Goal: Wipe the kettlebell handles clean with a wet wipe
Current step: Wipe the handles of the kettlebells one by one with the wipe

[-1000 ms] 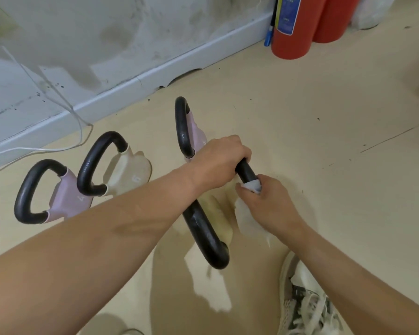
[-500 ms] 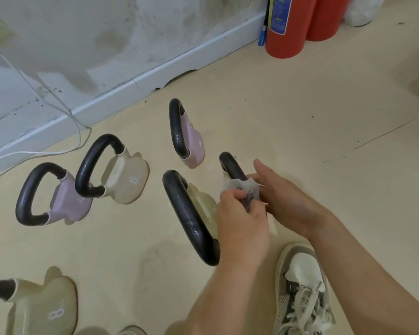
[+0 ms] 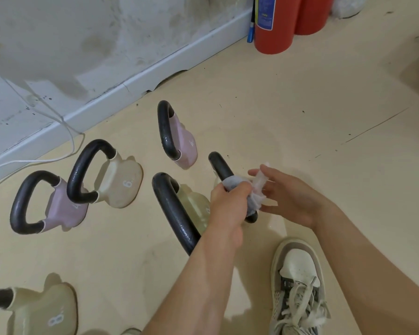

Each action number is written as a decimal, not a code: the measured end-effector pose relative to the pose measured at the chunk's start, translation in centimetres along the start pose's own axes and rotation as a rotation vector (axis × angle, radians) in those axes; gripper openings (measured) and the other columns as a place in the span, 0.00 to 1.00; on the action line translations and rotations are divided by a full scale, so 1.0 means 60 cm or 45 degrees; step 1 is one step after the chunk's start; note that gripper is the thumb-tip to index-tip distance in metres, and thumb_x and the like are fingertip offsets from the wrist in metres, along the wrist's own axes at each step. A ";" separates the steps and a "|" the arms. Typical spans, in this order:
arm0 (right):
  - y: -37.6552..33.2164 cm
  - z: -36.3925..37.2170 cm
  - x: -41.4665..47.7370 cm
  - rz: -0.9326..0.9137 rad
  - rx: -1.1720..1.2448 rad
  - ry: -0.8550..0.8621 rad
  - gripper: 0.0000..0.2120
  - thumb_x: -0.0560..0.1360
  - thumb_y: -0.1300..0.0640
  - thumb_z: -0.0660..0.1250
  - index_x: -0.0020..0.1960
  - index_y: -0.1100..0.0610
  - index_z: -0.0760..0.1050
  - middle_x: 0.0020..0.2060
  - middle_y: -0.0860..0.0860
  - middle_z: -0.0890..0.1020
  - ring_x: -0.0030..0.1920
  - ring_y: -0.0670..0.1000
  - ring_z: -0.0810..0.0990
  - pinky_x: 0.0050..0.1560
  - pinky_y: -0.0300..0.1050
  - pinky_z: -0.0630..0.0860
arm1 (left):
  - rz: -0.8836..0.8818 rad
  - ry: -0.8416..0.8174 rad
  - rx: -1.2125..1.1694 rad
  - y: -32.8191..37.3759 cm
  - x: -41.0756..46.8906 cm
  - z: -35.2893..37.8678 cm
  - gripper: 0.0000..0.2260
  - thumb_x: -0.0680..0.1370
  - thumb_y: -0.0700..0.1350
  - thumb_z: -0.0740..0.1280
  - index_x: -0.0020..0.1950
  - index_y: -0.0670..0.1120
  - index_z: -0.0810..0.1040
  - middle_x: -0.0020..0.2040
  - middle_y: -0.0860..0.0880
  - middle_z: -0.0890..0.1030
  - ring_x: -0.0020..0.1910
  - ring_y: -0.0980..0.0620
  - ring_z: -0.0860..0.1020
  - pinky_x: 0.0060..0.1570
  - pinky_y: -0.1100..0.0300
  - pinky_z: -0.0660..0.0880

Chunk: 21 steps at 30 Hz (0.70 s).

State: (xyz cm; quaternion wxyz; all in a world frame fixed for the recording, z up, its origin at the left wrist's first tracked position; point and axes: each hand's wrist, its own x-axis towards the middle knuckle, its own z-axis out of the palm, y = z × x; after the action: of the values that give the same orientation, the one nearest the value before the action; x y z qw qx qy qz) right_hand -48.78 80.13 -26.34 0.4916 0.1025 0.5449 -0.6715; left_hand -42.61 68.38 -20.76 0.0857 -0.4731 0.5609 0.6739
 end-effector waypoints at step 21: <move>-0.046 0.132 -0.068 -0.514 -0.293 0.358 0.10 0.74 0.61 0.71 0.55 0.54 0.78 0.41 0.55 0.85 0.36 0.50 0.84 0.39 0.48 0.81 | -0.075 -0.138 -0.280 0.046 -0.024 -0.057 0.08 0.76 0.35 0.63 0.50 0.35 0.79 0.43 0.37 0.81 0.41 0.43 0.78 0.48 0.52 0.78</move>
State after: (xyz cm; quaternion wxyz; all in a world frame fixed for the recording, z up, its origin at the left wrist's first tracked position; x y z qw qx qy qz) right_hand -45.73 75.56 -18.81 0.2758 0.0275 0.6898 -0.6689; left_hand -41.77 65.12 -17.58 0.0833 -0.4589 0.4640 0.7531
